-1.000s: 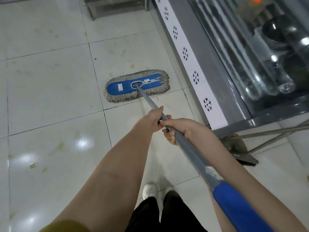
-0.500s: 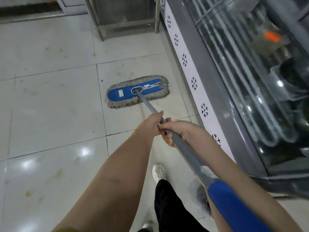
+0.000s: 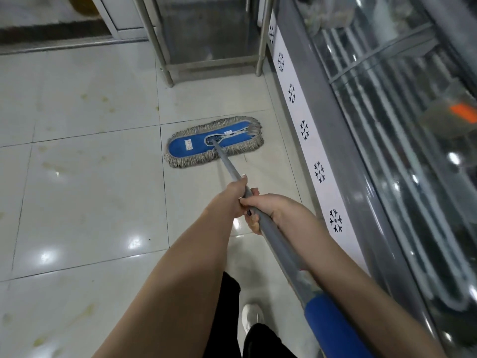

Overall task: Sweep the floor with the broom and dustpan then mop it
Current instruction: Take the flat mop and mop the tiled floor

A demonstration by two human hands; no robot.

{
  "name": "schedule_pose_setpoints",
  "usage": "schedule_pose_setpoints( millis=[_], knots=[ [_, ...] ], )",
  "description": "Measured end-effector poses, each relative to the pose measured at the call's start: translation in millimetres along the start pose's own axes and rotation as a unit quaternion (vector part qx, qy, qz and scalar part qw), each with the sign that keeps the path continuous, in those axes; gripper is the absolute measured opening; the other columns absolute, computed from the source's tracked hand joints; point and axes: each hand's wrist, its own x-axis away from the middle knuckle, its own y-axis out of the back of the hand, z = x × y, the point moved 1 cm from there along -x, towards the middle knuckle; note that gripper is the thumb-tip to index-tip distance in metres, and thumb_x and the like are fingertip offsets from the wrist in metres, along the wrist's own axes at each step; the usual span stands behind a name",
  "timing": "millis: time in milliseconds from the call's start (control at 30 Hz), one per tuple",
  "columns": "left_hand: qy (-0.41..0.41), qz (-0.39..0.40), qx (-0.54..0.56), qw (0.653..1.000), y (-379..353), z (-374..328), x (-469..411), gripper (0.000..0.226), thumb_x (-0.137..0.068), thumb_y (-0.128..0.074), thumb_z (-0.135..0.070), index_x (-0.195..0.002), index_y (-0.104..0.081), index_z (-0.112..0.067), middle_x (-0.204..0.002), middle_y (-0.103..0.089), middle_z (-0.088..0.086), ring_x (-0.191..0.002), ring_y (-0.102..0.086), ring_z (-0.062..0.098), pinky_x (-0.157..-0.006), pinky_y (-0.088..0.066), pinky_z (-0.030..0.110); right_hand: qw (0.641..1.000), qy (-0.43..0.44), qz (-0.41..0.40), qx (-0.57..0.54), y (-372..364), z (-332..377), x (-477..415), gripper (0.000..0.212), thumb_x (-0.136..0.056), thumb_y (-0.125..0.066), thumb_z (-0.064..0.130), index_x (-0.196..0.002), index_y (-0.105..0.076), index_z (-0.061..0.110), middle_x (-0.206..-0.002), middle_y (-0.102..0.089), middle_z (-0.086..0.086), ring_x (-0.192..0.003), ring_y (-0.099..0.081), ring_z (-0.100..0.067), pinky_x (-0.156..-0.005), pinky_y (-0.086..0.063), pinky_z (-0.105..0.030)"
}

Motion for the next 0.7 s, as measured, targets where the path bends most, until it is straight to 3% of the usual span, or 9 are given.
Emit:
schedule_pose_setpoints(
  millis=[67, 167, 500, 600, 700],
  knots=[
    [-0.011, 0.009, 0.005, 1.000, 1.7, -30.8, -12.3, 0.035, -0.093, -0.051, -0.045, -0.091, -0.046, -0.010, -0.066, -0.055, 0.003, -0.038, -0.055, 0.010, -0.036, -0.047, 0.019, 1.000, 0.008, 0.002, 0.014, -6.9, 30.1, -12.2, 0.036, -0.100, -0.045, 0.023, -0.067, -0.037, 0.011, -0.030, -0.034, -0.001, -0.017, -0.032, -0.006, -0.027, -0.027, -0.007],
    [-0.021, 0.022, -0.013, 0.999, 4.1, -86.3, -32.2, 0.040, -0.088, -0.054, -0.052, -0.085, -0.045, -0.014, -0.071, -0.057, 0.003, -0.051, -0.056, 0.010, -0.039, -0.049, 0.020, 1.000, 0.002, -0.001, 0.014, -16.8, 82.1, -29.6, 0.041, -0.101, -0.045, 0.025, -0.063, -0.037, 0.011, -0.030, -0.034, 0.000, -0.018, -0.033, -0.006, -0.026, -0.027, -0.007],
    [-0.005, 0.045, -0.025, 0.999, 20.4, -268.9, -96.4, 0.030, -0.096, -0.052, -0.035, -0.084, -0.044, -0.008, -0.058, -0.054, 0.004, -0.032, -0.051, 0.011, -0.045, -0.048, 0.020, 1.000, -0.003, -0.002, 0.003, -69.1, 252.6, -98.9, 0.042, -0.101, -0.043, 0.028, -0.064, -0.038, 0.011, -0.031, -0.036, -0.001, -0.019, -0.034, -0.006, -0.026, -0.029, -0.009],
    [-0.004, 0.046, -0.056, 0.997, 24.9, -303.3, -111.8, 0.031, -0.096, -0.049, -0.039, -0.083, -0.044, -0.011, -0.040, -0.054, -0.002, -0.044, -0.051, 0.012, -0.060, -0.040, 0.024, 1.000, 0.010, -0.013, 0.017, -80.5, 284.1, -118.1, 0.034, -0.100, -0.044, 0.029, -0.072, -0.039, 0.012, -0.045, -0.038, -0.005, -0.018, -0.036, -0.008, -0.025, -0.029, -0.011],
    [0.011, 0.033, -0.087, 0.996, 28.9, -329.5, -122.2, 0.036, -0.095, -0.048, -0.045, -0.079, -0.046, -0.013, -0.037, -0.053, -0.006, -0.051, -0.050, 0.013, -0.060, -0.036, 0.024, 1.000, 0.013, -0.017, -0.001, -89.6, 308.2, -129.5, 0.028, -0.100, -0.045, 0.027, -0.076, -0.038, 0.016, -0.043, -0.037, -0.004, -0.018, -0.035, -0.008, -0.025, -0.029, -0.010]
  ],
)
